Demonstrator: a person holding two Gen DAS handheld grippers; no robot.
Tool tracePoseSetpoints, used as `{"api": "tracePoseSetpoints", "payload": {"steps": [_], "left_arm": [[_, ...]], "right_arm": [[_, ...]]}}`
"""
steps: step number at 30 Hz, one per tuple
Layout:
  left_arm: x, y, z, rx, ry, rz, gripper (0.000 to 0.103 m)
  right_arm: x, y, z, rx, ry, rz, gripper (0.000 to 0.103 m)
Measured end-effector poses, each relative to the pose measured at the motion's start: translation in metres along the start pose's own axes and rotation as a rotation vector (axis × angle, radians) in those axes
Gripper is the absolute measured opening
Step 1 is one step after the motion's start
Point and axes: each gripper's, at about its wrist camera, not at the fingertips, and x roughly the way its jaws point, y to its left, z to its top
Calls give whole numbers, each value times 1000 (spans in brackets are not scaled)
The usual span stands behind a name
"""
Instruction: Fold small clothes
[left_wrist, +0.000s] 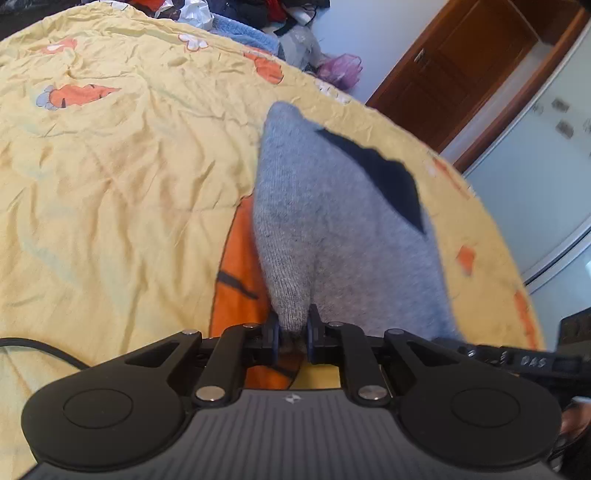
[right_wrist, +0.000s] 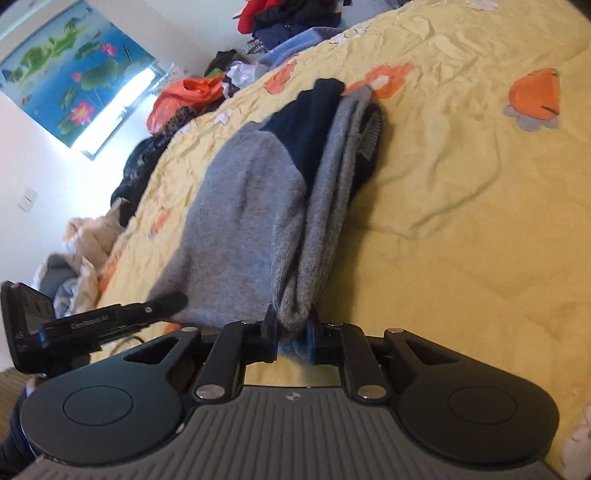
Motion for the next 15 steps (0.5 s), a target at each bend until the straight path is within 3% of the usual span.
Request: {"api": "tracePoseSetpoints", "payload": {"steps": [2,4,6,7,8,9,10,11,15], "left_arm": [[-1,-2,-3,45,-28,18,19],[-18,-15,-3,111,-64,80,31],[-42,-31,-5,207,-185,130,36],[-52,-38,-8,250,-253,143,44],[-61,-46,-11,291,-332,158,52],[-66,-53,-14,319,-405,170,74],[-66,-57,-17,335,-452,177,88],[-65,-61,-23,352,-479,176,88],[-41,-72,-50,412,-432,177,88]], "right_arm": [[-1,-6,-3,22,-30,-1,28],[-8,0,-6,28,-68,-37,41],[-27,20,-14,-99,-161,-136,47],[-35,32,-20,-176,-211,-186,49],[-42,43,-25,-249,-269,-244,59],[-45,53,-31,-300,-314,-292,76],[-45,59,-35,-331,-347,-329,85],[-44,63,-38,-352,-374,-364,100],[-28,67,-53,-358,-373,-472,102]]}}
